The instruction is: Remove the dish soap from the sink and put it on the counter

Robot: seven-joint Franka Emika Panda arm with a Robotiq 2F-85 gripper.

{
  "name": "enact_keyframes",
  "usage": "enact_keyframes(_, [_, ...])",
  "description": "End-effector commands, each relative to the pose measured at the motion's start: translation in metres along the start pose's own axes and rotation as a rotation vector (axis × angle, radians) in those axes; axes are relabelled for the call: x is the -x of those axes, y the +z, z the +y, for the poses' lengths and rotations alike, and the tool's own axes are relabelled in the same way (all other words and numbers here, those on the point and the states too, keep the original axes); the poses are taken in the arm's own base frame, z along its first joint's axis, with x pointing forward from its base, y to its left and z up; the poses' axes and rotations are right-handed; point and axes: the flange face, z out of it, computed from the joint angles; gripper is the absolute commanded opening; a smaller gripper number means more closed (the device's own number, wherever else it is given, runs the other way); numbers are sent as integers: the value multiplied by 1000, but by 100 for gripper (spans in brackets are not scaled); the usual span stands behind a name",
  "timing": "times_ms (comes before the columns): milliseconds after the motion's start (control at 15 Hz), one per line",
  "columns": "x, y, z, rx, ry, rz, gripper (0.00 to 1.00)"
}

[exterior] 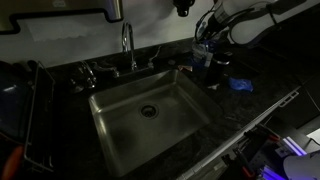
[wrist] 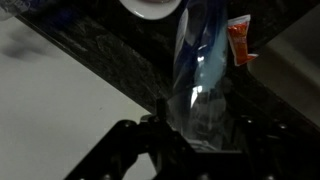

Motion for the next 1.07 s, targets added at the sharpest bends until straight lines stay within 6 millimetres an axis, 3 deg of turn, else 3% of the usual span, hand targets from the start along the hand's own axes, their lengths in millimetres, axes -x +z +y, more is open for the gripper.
enact_keyframes(0, [12,2,0,3,32,1,29])
enact_keyframes(467, [45,6,15,-5,157,-15,29])
enact_keyframes(800, [65,-3,23,-53,260,22,29])
enact_keyframes(867, [69,-4,24,-62,275,27,79])
enact_keyframes(1000, [70,-11,29,-67,291,45,85])
